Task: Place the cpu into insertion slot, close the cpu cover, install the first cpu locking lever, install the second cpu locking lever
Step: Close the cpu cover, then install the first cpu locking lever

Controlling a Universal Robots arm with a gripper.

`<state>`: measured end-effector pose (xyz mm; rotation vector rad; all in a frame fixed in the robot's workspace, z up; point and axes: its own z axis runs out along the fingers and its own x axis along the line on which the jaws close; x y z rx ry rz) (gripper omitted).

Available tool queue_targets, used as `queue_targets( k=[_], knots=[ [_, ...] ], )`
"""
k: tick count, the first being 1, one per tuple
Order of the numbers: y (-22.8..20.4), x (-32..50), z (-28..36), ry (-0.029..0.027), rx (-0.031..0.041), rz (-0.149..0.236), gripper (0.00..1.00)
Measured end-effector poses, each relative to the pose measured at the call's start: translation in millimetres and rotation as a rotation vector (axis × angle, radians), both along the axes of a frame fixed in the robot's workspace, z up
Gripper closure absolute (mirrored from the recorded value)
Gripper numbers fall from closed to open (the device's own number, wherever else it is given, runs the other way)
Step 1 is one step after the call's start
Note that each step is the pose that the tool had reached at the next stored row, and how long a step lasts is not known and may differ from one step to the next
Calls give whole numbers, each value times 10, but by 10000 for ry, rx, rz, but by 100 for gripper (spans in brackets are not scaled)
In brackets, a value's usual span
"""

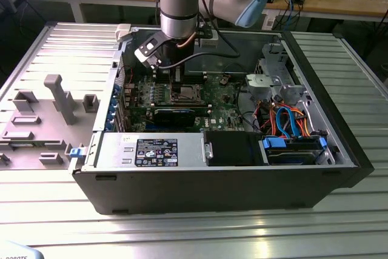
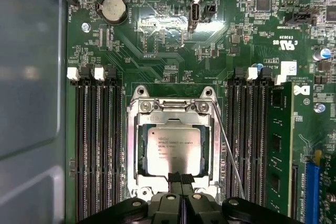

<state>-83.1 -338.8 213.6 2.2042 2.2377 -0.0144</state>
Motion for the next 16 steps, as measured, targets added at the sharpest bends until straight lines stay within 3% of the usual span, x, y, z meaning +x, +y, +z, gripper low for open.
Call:
queue_targets(
  k=[4, 11, 16],
  knots=[
    [0, 39, 1, 6, -2, -1, 89],
    [-1, 308, 0, 26, -2, 1, 89],
    [0, 305, 0, 26, -2, 0, 89]
  ],
)
